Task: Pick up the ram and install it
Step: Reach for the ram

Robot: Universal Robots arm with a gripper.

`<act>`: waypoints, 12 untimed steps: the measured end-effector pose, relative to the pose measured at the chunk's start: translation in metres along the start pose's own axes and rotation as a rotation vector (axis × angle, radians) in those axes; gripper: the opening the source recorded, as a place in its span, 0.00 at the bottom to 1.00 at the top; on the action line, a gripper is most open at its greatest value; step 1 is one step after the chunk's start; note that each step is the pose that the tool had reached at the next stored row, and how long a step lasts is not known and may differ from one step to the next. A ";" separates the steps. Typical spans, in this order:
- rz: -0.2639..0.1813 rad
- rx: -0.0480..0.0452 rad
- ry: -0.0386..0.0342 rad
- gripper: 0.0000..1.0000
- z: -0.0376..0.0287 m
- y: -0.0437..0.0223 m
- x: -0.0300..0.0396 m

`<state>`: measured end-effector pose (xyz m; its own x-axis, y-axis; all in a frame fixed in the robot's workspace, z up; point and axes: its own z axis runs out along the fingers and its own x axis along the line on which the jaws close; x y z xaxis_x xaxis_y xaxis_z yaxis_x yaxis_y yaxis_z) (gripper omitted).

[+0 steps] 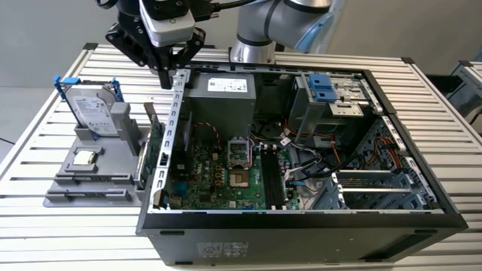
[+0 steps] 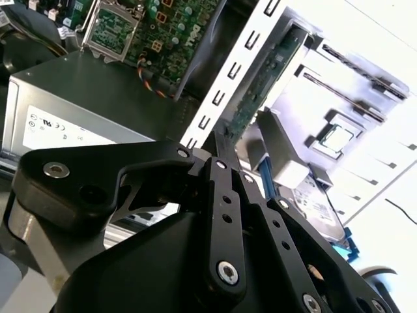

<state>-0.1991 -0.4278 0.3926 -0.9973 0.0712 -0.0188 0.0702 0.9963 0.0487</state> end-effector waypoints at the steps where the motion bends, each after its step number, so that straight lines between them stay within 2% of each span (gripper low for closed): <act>1: 0.000 0.0000 0.0000 0.00 0.0000 -0.0002 0.0008; 12: 0.000 0.0000 0.0006 0.00 -0.0002 -0.0024 0.0080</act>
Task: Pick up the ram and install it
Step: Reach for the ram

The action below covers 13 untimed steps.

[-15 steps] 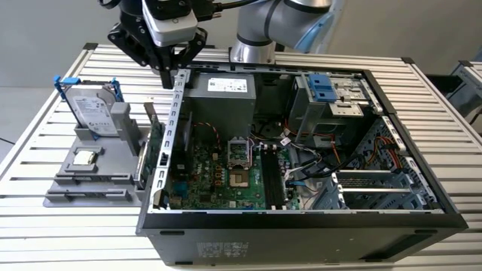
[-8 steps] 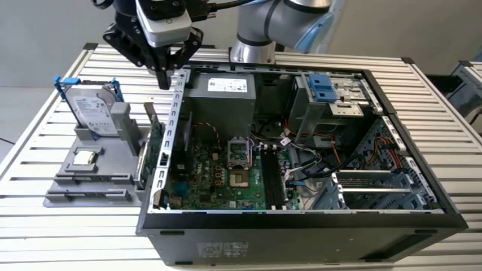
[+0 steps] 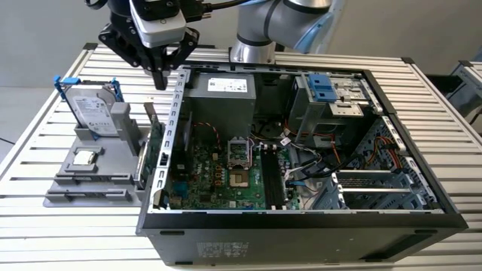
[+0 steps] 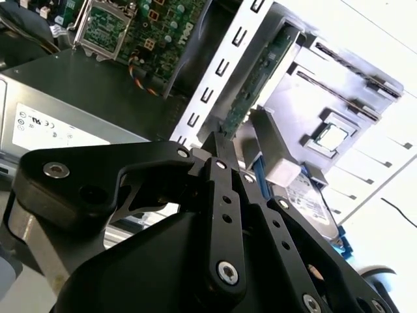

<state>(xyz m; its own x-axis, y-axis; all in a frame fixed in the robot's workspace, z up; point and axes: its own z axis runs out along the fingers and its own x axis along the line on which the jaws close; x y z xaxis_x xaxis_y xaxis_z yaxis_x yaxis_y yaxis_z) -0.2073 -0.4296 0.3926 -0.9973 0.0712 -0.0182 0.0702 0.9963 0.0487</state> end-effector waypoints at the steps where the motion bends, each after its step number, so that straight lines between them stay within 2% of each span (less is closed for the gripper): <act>1: 0.000 0.0001 0.0001 0.00 -0.0001 -0.0002 0.0007; 13: 0.000 0.0002 0.0013 0.00 -0.0003 -0.0015 0.0074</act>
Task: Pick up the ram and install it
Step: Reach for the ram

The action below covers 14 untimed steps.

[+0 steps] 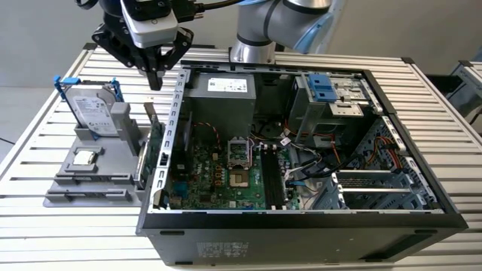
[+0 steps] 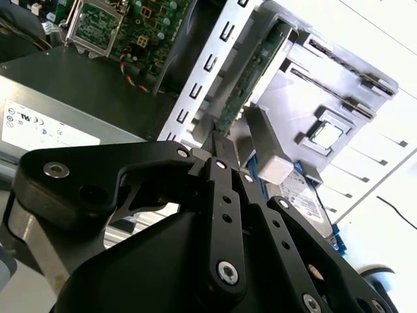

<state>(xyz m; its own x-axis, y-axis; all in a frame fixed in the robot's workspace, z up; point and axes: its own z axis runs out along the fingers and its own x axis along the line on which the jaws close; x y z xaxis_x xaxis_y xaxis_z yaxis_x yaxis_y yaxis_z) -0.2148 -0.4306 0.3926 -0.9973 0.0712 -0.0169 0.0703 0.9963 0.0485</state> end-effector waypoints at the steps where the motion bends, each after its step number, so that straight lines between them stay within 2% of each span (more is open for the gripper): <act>1: 0.000 -0.0001 0.0000 0.00 0.0000 -0.0002 0.0006; 14: 0.000 -0.0001 0.0001 0.00 -0.0003 -0.0028 0.0087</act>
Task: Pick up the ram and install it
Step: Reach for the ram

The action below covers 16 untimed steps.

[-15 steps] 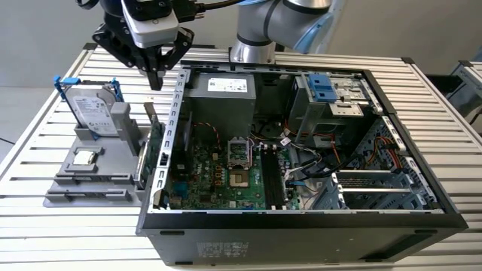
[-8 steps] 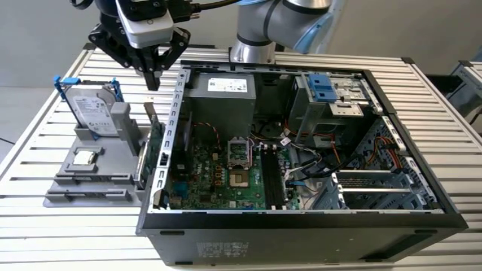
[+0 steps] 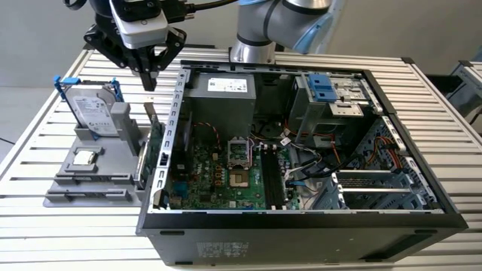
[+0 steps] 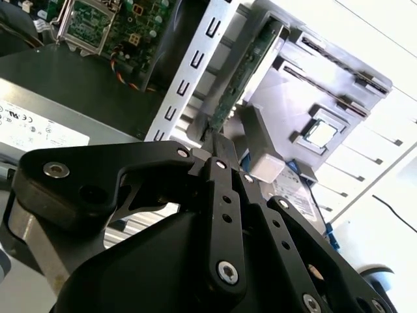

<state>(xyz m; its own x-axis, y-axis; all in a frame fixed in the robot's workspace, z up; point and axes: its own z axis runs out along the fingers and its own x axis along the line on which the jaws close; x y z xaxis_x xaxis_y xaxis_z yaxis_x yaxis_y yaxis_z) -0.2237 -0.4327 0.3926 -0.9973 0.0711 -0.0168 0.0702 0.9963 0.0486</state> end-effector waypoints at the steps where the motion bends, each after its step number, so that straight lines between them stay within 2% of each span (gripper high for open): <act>1: 0.000 0.0000 0.0000 0.00 0.0000 -0.0002 0.0006; 16: 0.000 0.0000 0.0000 0.00 -0.0004 -0.0044 0.0106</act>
<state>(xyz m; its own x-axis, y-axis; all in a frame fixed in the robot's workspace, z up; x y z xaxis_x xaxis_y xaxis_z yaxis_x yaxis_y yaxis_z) -0.2346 -0.4364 0.3926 -0.9973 0.0712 -0.0168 0.0703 0.9963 0.0486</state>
